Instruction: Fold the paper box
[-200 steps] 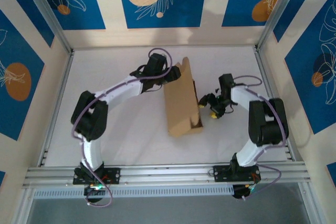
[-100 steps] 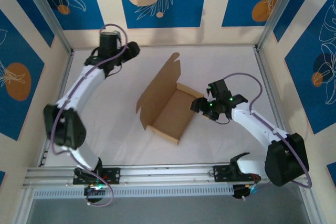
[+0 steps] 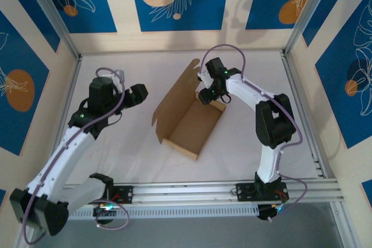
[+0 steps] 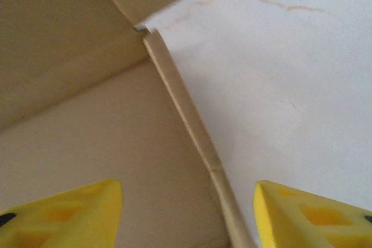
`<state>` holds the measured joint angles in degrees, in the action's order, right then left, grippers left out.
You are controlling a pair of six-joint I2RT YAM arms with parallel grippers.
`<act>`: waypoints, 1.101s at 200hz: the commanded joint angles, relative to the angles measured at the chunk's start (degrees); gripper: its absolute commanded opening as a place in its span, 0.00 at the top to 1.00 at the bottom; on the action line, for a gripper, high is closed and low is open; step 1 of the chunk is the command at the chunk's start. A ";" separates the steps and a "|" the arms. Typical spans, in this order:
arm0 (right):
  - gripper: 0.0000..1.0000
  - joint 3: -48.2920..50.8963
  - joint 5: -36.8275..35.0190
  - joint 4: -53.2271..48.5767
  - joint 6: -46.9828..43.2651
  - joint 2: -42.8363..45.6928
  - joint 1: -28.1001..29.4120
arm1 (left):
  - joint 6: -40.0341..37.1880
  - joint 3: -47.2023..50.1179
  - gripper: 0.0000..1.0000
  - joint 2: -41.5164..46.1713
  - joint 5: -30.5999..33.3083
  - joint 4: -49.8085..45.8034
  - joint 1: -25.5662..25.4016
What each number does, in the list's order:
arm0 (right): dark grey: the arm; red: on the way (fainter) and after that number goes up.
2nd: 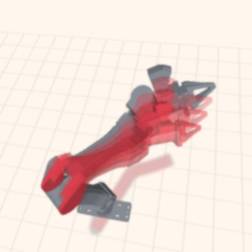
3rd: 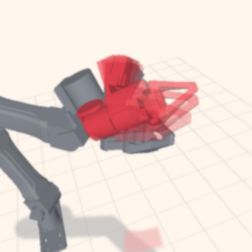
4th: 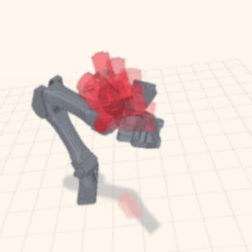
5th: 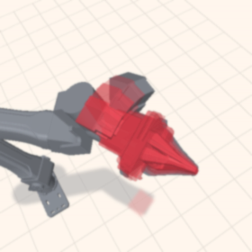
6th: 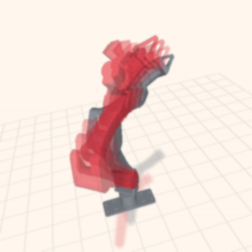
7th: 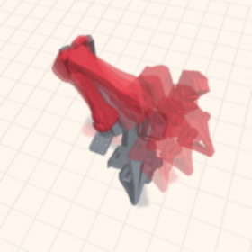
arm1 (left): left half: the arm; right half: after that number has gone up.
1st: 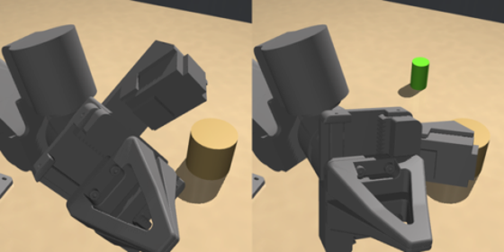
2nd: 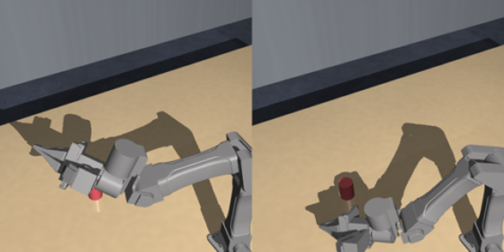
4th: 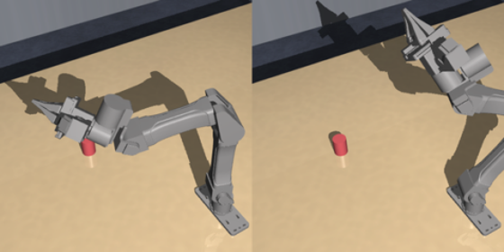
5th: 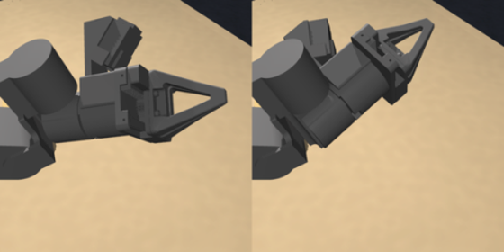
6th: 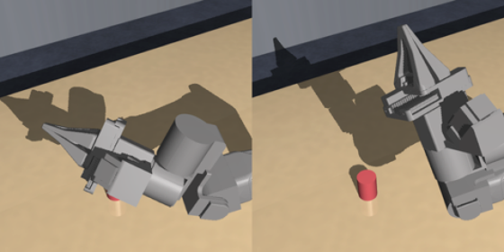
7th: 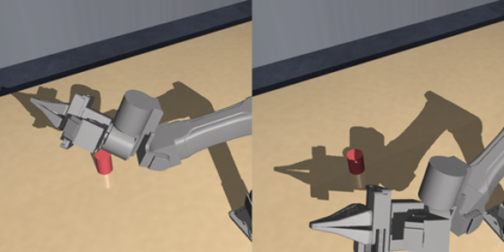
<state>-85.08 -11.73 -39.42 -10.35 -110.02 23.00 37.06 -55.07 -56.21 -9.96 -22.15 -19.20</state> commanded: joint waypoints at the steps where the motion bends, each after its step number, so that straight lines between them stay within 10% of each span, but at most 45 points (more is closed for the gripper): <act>1: 0.36 -3.53 2.04 -2.58 -9.68 -1.42 -0.69 | 0.36 2.34 0.24 3.47 -3.95 -0.82 -1.62; 61: 0.42 -10.10 1.73 -7.63 -5.92 -10.71 -0.84 | 0.10 4.20 0.24 5.98 -2.74 -2.34 -2.51; 149: 0.85 10.52 -4.87 1.90 18.78 3.62 -2.34 | 3.56 -2.44 0.22 7.45 17.77 -16.61 -2.69; 220: 0.89 18.49 -8.41 4.18 17.63 8.43 0.61 | 8.92 12.34 0.24 5.98 14.38 -8.32 -3.70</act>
<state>-67.09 -18.09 -36.14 8.16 -102.83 22.74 41.76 -48.47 -49.98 5.61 -33.43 -21.71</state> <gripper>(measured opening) 0.134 0.768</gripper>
